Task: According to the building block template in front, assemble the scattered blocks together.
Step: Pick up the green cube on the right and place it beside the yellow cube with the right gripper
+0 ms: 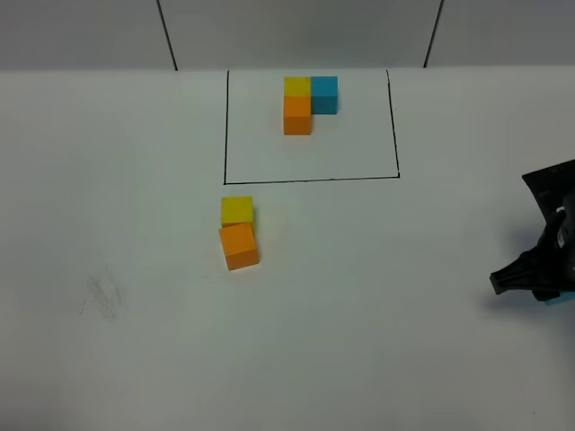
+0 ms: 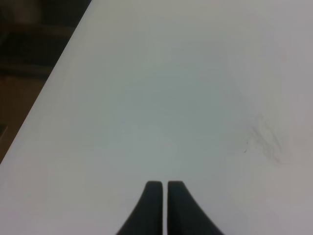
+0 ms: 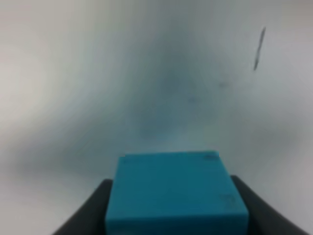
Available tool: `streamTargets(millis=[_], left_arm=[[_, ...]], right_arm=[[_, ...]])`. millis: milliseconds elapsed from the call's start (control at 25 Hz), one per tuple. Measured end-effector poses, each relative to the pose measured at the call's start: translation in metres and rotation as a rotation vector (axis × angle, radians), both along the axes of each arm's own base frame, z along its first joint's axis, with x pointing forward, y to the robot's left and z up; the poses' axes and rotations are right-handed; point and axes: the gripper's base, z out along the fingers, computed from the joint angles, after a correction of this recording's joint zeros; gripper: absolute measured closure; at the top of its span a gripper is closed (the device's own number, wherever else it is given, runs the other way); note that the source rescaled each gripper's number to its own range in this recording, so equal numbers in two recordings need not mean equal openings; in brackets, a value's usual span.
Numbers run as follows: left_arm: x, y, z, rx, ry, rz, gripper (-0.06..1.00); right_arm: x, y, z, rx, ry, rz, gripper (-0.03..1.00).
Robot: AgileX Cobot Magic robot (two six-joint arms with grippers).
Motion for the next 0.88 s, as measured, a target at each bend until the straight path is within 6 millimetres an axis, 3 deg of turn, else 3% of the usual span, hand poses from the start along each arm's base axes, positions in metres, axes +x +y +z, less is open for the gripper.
streamTargets(millis=[160, 280, 600, 680, 880], left_arm=[[0.000, 0.000, 0.000, 0.000, 0.000, 0.000, 0.94], [0.000, 0.000, 0.000, 0.000, 0.000, 0.000, 0.94], [0.000, 0.000, 0.000, 0.000, 0.000, 0.000, 0.94], [0.000, 0.000, 0.000, 0.000, 0.000, 0.000, 0.94], [0.000, 0.000, 0.000, 0.000, 0.001, 0.000, 0.94]], right_arm=[[0.007, 0.017, 0.028, -0.035, -0.037, 0.157, 0.50], [0.010, 0.034, 0.042, -0.092, -0.027, 0.373, 0.50], [-0.001, 0.065, 0.044, -0.296, 0.118, 1.145, 0.50], [-0.002, 0.069, 0.045, -0.305, 0.129, 1.238, 0.50], [-0.001, 0.075, 0.048, -0.268, 0.103, 1.262, 0.50]])
